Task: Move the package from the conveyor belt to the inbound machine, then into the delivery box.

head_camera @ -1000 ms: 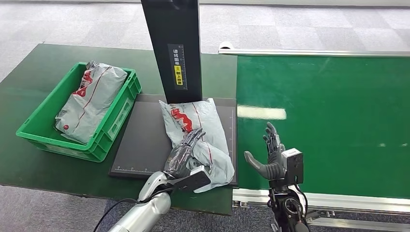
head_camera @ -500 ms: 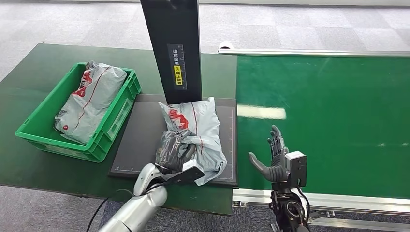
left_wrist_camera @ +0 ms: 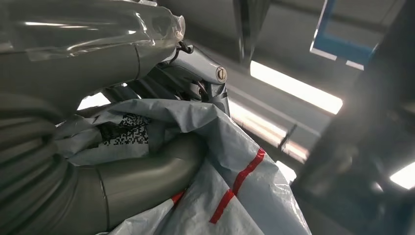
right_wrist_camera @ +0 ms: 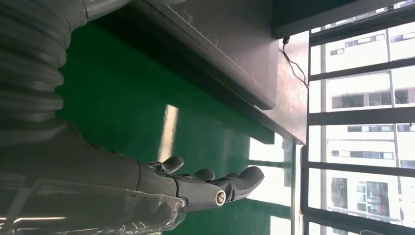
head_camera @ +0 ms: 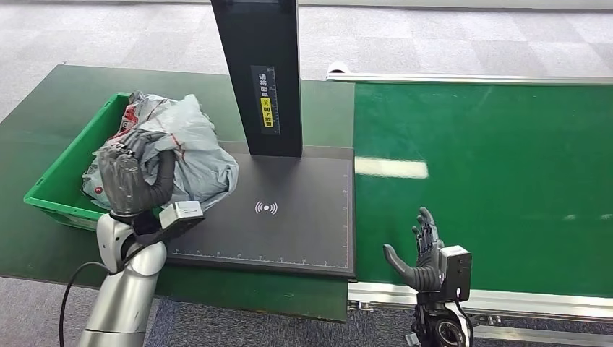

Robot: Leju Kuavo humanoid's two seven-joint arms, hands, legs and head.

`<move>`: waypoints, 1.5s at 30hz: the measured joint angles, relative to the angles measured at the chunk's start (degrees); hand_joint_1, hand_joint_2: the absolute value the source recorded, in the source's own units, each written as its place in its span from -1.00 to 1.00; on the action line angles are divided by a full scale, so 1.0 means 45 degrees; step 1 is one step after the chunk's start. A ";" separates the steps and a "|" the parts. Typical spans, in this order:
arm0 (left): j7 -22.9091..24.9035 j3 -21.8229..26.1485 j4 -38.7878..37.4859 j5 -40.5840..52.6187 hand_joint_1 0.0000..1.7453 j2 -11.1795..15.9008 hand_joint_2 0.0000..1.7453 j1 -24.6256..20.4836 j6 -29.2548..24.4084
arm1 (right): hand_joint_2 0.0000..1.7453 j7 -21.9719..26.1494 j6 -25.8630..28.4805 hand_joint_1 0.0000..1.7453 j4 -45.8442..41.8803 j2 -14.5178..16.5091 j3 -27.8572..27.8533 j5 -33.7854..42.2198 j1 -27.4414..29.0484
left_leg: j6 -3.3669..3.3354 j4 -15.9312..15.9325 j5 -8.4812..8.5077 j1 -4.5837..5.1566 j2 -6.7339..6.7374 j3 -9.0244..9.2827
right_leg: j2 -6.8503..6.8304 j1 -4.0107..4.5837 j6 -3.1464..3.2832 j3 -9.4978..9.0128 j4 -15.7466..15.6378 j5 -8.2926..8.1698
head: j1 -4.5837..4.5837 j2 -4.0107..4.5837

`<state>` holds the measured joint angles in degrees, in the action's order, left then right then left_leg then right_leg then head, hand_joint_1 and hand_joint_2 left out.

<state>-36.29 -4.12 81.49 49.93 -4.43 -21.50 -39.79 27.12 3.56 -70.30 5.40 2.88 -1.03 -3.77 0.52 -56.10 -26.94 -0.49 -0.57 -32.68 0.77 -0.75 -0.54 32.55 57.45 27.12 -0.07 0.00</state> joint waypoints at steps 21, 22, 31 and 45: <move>0.0446 0.5091 -0.4579 0.2438 -1.00 0.1528 1.00 -0.3218 0.0007 | 1.00 0.0034 -0.0140 -1.00 0.0072 0.0023 0.0206 0.0012 -0.0334 | 0.0003 -0.0003 0.0009 0.0000 -0.0003 -0.0003 | 0.0000 0.0000 0.0000 0.0003 0.0004 -0.0002 | 0.0002 0.0000; 0.0609 0.5145 -0.4925 0.2645 -1.00 0.1572 1.00 -0.3378 0.0007 | 1.00 0.0034 -0.0141 -1.00 0.0085 0.0022 0.0248 0.0022 -0.0357 | 0.0003 -0.0003 0.0009 0.0000 -0.0001 -0.0003 | 0.0000 0.0000 0.0000 0.0004 0.0004 -0.0002 | 0.0001 0.0000; 0.1071 0.5254 -0.6517 0.3647 -1.00 0.1691 1.00 -0.3895 0.0002 | 1.00 -0.0048 -0.0106 -1.00 0.0104 0.0020 0.0414 0.0160 -0.0405 | 0.0004 -0.0002 0.0008 0.0000 0.0000 -0.0003 | 0.0001 0.0000 0.0000 0.0007 0.0004 -0.0002 | 0.0001 0.0000; 0.1159 0.2831 -0.4871 -0.2910 -1.00 0.2182 1.00 -0.1943 0.0651 | 1.00 -0.0102 0.0000 -1.00 0.0102 -0.0169 0.0438 0.0230 -0.0169 | 0.0006 -0.0001 0.0003 0.0000 0.0002 -0.0007 | 0.0004 0.0000 0.0001 0.0011 0.0004 0.0003 | 0.0002 0.0000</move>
<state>-31.07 8.62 59.57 36.83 5.39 -30.24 -36.86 26.67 3.56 -69.84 4.64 4.85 0.00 -4.53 0.54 -56.10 -26.93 -0.49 -0.56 -32.71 0.79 -0.75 -0.54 32.60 57.47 27.14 -0.06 0.00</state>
